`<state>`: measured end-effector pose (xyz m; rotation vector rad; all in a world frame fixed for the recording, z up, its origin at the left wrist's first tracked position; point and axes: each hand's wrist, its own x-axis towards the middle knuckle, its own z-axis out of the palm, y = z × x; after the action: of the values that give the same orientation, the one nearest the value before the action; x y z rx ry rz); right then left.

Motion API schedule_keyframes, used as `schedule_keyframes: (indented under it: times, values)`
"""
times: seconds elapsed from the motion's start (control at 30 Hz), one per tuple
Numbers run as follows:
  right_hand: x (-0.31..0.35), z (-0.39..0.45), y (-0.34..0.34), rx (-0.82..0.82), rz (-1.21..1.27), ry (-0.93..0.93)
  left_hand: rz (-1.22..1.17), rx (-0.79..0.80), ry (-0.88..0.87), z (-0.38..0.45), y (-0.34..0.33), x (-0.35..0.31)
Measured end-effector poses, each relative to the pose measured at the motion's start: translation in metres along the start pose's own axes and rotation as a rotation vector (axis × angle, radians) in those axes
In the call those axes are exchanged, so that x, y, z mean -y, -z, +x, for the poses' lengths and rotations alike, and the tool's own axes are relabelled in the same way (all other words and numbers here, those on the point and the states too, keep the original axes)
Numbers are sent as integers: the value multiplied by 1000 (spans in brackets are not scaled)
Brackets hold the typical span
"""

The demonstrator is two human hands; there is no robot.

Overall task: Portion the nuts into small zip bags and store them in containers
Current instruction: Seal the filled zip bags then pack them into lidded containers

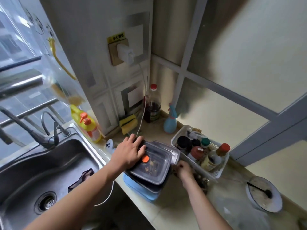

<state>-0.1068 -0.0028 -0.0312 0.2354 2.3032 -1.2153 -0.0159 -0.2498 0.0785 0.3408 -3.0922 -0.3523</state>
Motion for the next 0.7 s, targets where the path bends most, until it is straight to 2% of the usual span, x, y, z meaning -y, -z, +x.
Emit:
schedule_keyframes:
  times: [0.2,0.27,0.37,0.47,0.57,0.63,0.7]
  values:
    - [53,-38,17,-227,-229,409,-49,8,-2,-3,-2,3]
    - [69,-46,26,-355,-241,543,-47,6,-6,-1,-2,4]
    - [97,-66,41,-504,-211,633,-27,-28,-23,-1,-4,5]
    - [118,-90,46,-589,-88,622,-58,-46,-31,-1,-5,7]
    - [133,-113,45,-494,123,488,-147,-14,-28,3,-6,10]
    - [138,-128,41,-381,279,371,-358,-87,-60,4,-6,13]
    - [141,-143,37,-258,364,233,-681,-184,-93,3,-1,18]
